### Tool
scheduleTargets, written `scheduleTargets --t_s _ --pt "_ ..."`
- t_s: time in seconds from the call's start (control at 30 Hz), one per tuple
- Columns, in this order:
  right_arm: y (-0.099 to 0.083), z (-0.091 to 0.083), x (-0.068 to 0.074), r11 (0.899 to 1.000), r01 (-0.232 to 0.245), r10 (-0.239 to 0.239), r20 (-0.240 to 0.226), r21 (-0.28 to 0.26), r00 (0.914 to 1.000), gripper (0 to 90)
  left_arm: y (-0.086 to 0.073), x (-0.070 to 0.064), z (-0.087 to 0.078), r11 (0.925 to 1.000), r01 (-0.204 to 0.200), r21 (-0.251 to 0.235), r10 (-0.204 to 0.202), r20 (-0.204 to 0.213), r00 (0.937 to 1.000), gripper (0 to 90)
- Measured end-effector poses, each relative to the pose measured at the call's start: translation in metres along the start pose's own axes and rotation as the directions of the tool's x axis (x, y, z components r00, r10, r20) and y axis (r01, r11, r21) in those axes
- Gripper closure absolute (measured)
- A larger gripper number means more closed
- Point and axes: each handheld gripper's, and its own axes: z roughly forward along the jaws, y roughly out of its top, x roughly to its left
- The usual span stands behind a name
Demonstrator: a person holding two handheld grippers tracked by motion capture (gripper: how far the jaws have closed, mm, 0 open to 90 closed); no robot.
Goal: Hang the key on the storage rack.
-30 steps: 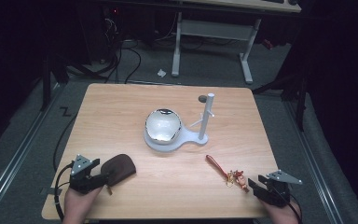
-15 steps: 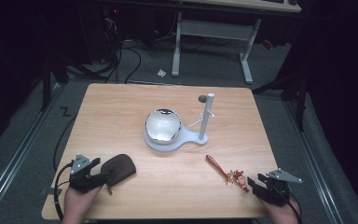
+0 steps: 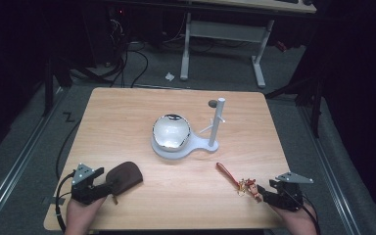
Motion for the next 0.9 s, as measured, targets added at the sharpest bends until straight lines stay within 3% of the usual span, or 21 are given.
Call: scheduleTargets --t_s 0.1,0.27,0.5,0.73,0.9 --pt "0.002 0.0 0.0 0.999 0.014 -0.014 -0.01 0.036 0.9999 44.7 0.001 0.003 -0.002 1.0 0.007 -0.007 -0.007 0.001 1.0 28.8" --pt "0.008 0.004 0.002 0.996 0.039 -0.037 -0.03 0.08 0.9989 45.9 0.001 0.01 -0.002 0.9976 0.062 -0.03 -0.062 -0.006 0.998 28.9" --pt "0.011 0.004 0.003 0.994 0.034 -0.028 -0.056 0.107 0.998 45.6 -0.001 0.007 -0.004 0.9981 0.055 -0.029 -0.055 -0.007 0.9985 28.9" --pt "0.009 0.003 0.006 0.988 0.068 -0.06 -0.055 0.139 0.9967 45.7 0.0 0.007 -0.001 0.9984 0.051 -0.023 -0.051 0.002 0.9987 28.9" --pt "0.01 0.001 0.007 0.987 0.068 -0.059 -0.07 0.145 0.9959 48.4 0.003 0.003 0.005 0.9996 0.026 -0.011 -0.025 0.013 0.9996 28.9"
